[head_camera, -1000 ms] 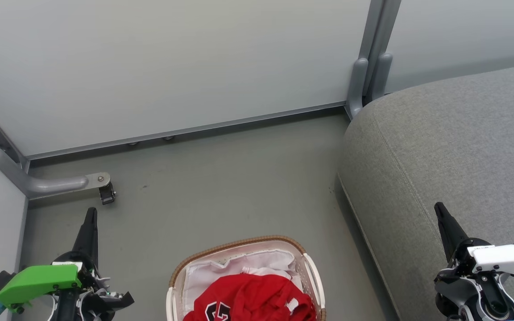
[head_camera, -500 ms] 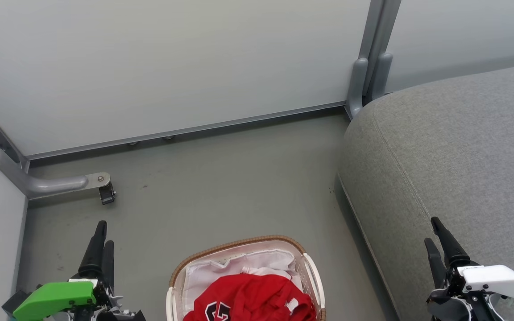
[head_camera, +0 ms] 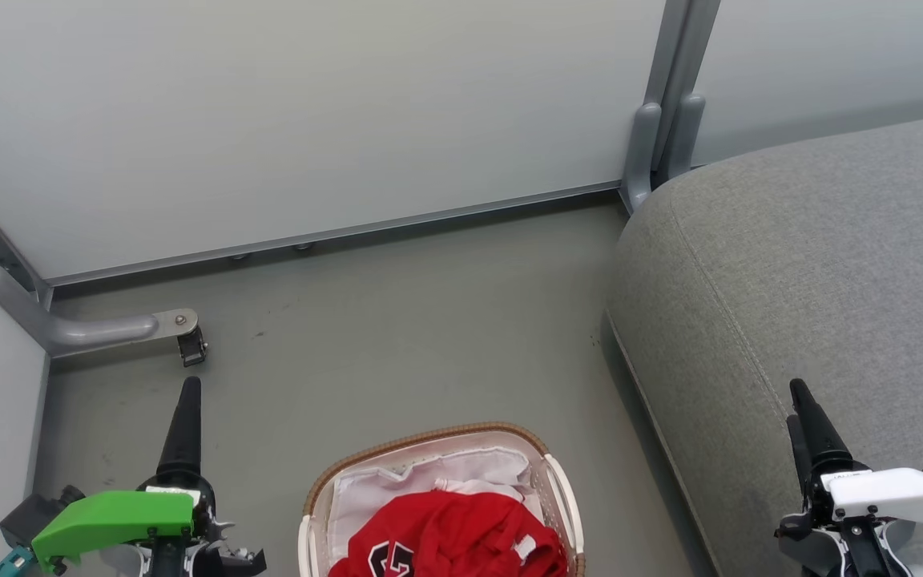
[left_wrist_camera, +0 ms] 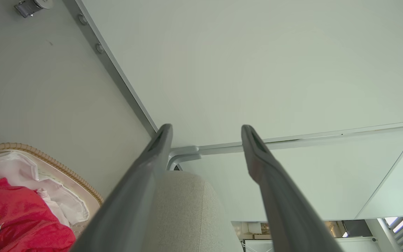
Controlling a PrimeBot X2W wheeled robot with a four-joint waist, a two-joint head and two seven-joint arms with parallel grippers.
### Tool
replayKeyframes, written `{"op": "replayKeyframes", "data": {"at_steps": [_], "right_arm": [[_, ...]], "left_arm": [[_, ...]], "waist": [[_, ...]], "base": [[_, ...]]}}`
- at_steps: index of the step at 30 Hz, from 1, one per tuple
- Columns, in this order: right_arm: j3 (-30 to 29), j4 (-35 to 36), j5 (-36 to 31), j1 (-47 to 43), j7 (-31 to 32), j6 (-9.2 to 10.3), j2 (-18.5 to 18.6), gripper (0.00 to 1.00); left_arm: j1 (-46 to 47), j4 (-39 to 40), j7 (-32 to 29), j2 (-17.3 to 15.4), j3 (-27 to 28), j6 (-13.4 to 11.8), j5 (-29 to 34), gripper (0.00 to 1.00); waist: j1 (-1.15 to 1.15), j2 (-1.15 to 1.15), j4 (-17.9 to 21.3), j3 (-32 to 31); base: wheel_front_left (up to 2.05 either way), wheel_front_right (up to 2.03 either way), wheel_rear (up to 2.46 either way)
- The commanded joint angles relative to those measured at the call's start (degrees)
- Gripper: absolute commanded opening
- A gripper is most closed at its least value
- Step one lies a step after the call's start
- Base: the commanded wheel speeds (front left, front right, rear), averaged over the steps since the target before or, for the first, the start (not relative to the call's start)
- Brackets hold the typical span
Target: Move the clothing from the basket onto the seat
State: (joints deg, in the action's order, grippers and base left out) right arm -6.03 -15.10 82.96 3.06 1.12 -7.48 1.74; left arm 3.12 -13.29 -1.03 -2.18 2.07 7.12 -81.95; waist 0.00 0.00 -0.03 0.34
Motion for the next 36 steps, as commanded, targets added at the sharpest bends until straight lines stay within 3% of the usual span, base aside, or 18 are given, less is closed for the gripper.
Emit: {"op": "replayKeyframes", "data": {"at_steps": [1,8,21,36], "right_arm": [[-0.3,1.9,-2.9,0.5,-0.7,0.0,0.5,1.0],[-0.6,4.6,-12.8,0.2,-2.3,-0.01,0.6,1.0],[1.2,6.4,-29.1,-1.0,-5.0,-0.01,0.7,1.0],[2.9,5.7,-41.0,-1.7,-7.7,-0.01,0.9,1.0]], "left_arm": [[0.5,1.7,0.6,-0.3,-0.3,0.2,3.0,1.0],[0.5,3.8,2.3,-0.4,-1.5,0.1,12.6,1.0],[-0.4,5.4,4.9,-0.5,-5.5,-2.5,28.9,1.0],[-2.0,4.8,7.6,-0.6,-6.2,-5.0,39.9,1.0]], "waist": [[0.0,0.0,0.0,0.0],[0.0,0.0,-0.1,0.1],[0.0,0.0,-0.3,0.3],[0.0,0.0,-0.8,0.6]], "base": [[0.0,0.0,0.0],[0.0,0.0,0.0],[0.0,0.0,0.0],[0.0,0.0,0.0]]}}
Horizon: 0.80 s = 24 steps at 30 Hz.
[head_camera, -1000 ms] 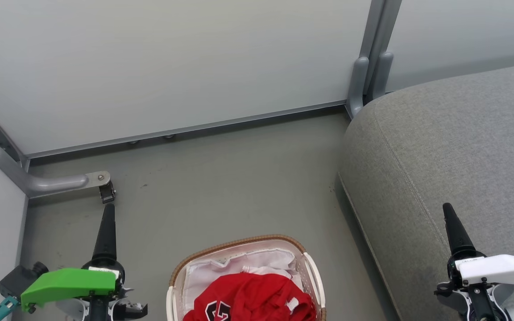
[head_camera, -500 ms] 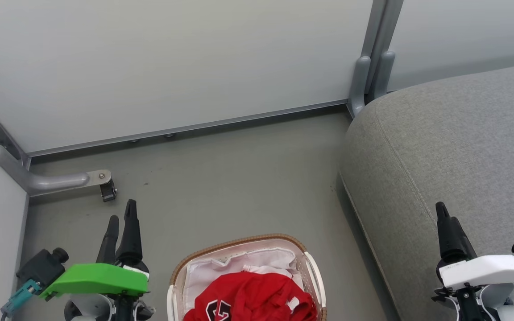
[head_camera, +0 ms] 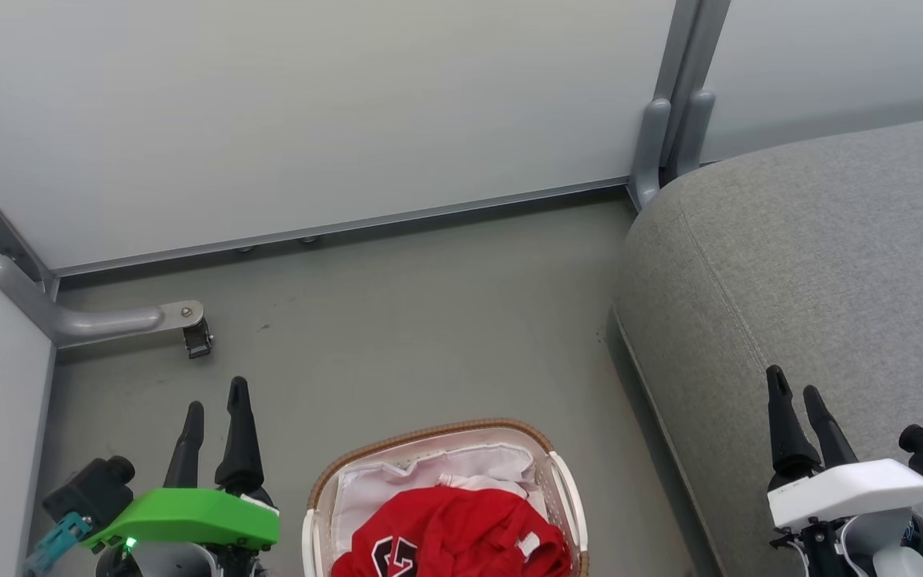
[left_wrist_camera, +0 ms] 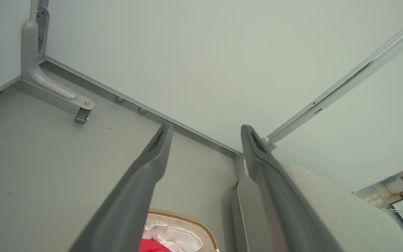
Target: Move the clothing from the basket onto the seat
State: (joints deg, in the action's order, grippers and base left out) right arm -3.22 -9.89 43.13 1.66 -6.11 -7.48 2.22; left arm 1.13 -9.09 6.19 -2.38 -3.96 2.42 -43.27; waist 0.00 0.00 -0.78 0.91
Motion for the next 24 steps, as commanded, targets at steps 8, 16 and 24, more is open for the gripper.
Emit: {"op": "replayKeyframes", "data": {"at_steps": [8,16,24], "right_arm": [[0.3,0.3,-6.1,-0.5,-1.8,-0.01,0.5,1.0],[1.0,0.7,-11.2,-0.8,-3.0,-0.01,0.5,1.0],[1.7,0.7,-15.6,-1.0,-4.1,-0.01,0.6,1.0]], "left_arm": [[-0.4,0.0,1.7,-0.4,-1.1,-0.9,5.6,1.0],[-0.7,-0.6,2.9,-0.5,-2.0,-1.4,9.8,1.0],[-0.9,-1.3,4.0,-0.5,-2.6,-1.9,13.0,1.0]], "waist": [[0.0,0.0,-0.4,0.1],[0.0,0.0,-0.6,0.1],[0.0,0.0,-1.0,0.2]], "base": [[0.0,0.0,0.0],[0.0,0.0,0.0],[0.0,0.0,0.0]]}}
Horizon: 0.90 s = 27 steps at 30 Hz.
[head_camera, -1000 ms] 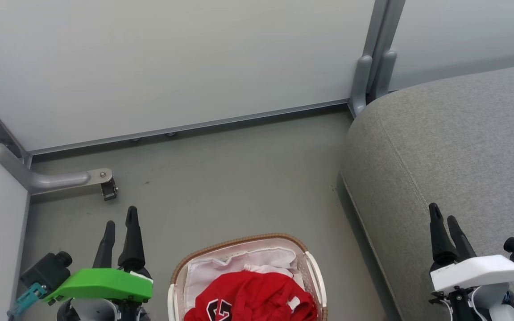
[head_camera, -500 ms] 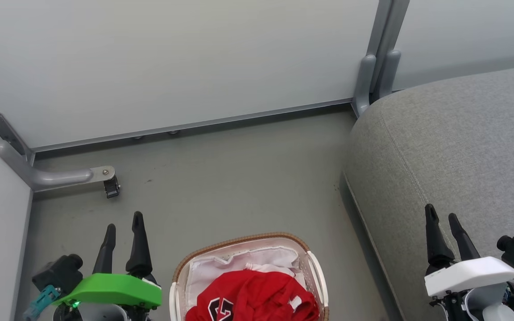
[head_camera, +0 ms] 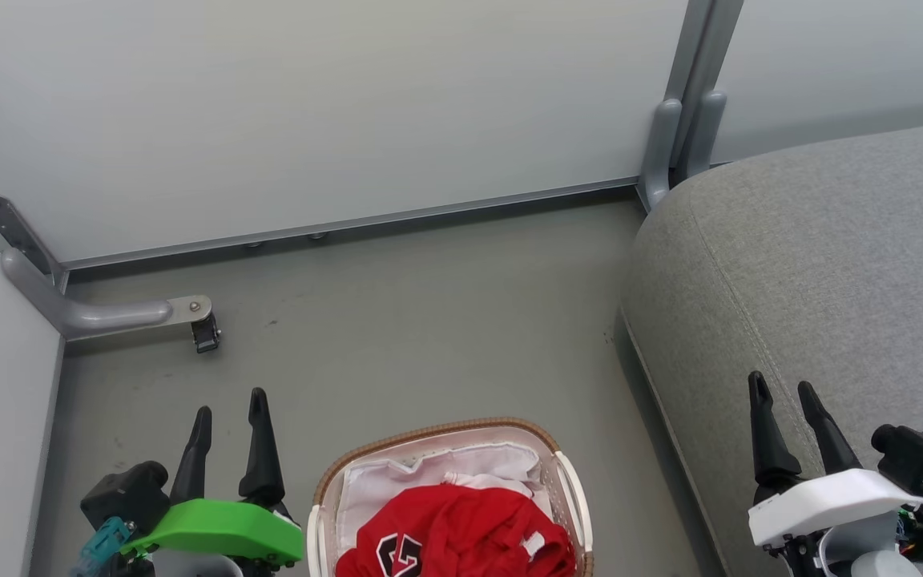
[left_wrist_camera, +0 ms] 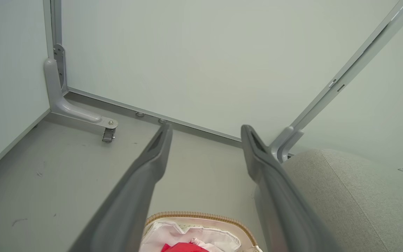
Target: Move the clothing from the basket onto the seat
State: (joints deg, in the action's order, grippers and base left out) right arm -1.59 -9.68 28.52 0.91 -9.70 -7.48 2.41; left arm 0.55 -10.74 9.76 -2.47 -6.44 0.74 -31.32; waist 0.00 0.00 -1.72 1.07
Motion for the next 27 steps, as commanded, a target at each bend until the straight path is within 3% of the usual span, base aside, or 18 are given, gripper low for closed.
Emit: {"op": "replayKeyframes", "data": {"at_steps": [1,27], "right_arm": [[0.1,0.4,-1.6,-0.3,-0.7,-0.01,0.4,1.0],[1.6,0.6,-13.3,-1.1,-3.7,-0.01,0.5,1.0]], "left_arm": [[-0.4,0.2,0.6,-0.4,-0.2,-0.3,1.4,1.0],[-1.1,-2.6,3.7,-0.5,-2.4,-1.3,11.1,1.0]], "waist": [[0.0,0.0,-0.1,0.0],[0.0,0.0,-1.5,0.4]], "base": [[0.0,0.0,0.0],[0.0,0.0,0.0]]}}
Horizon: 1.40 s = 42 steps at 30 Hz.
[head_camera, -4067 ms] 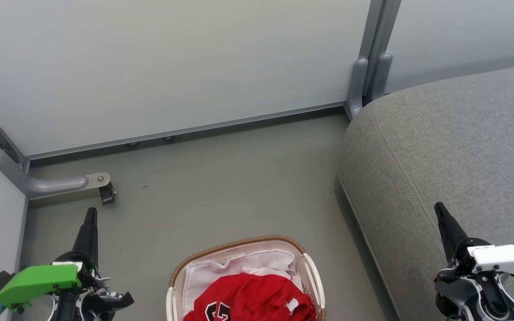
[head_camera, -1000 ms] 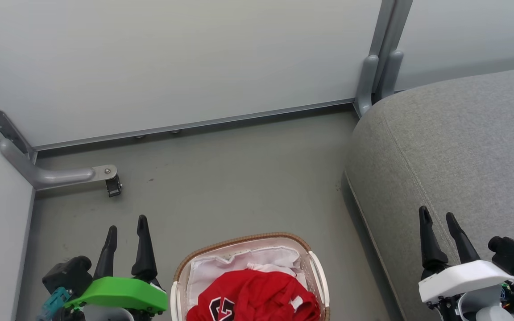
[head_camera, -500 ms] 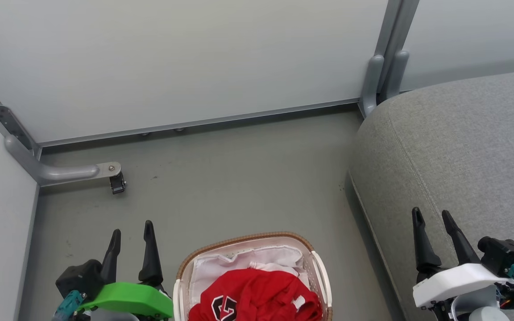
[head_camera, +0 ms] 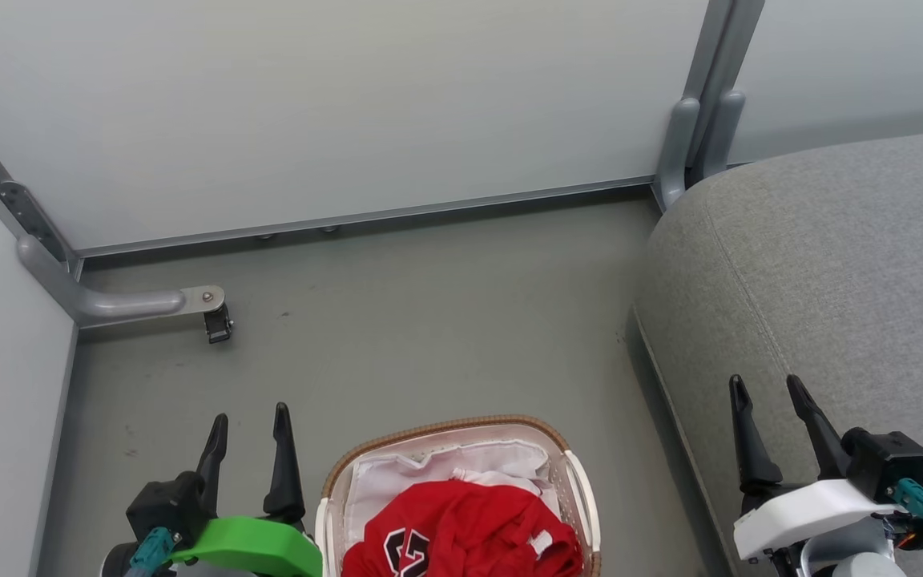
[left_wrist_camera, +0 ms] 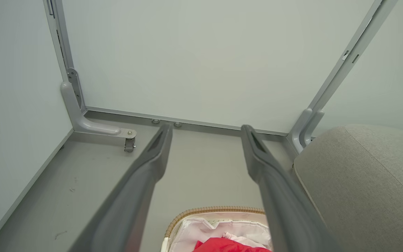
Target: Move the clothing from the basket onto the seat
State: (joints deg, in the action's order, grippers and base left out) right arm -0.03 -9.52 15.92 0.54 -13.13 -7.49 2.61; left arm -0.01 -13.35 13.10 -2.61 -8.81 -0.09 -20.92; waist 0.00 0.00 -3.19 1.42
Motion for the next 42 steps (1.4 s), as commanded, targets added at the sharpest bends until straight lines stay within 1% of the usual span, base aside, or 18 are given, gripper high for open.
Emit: {"op": "replayKeyframes", "data": {"at_steps": [1,18,42], "right_arm": [[0.1,0.4,-1.2,-0.8,-0.5,0.0,0.3,1.0],[0.7,0.1,-7.2,-1.4,-2.2,0.0,0.4,1.0],[0.8,-0.1,-6.4,-1.5,-2.2,0.0,0.4,1.0]], "left_arm": [[-0.6,-0.1,0.5,-0.4,-0.1,-0.5,1.2,1.0],[-1.2,-1.7,2.2,-0.4,-1.2,-0.9,6.6,1.0],[-1.3,-2.2,2.2,-0.4,-1.4,-0.5,5.8,1.0]], "waist": [[0.0,0.0,-0.1,0.0],[0.0,0.0,-0.5,-0.1],[0.0,0.0,-0.4,-0.1]], "base": [[0.0,0.0,0.0],[0.0,0.0,0.0],[0.0,0.0,0.0]]}}
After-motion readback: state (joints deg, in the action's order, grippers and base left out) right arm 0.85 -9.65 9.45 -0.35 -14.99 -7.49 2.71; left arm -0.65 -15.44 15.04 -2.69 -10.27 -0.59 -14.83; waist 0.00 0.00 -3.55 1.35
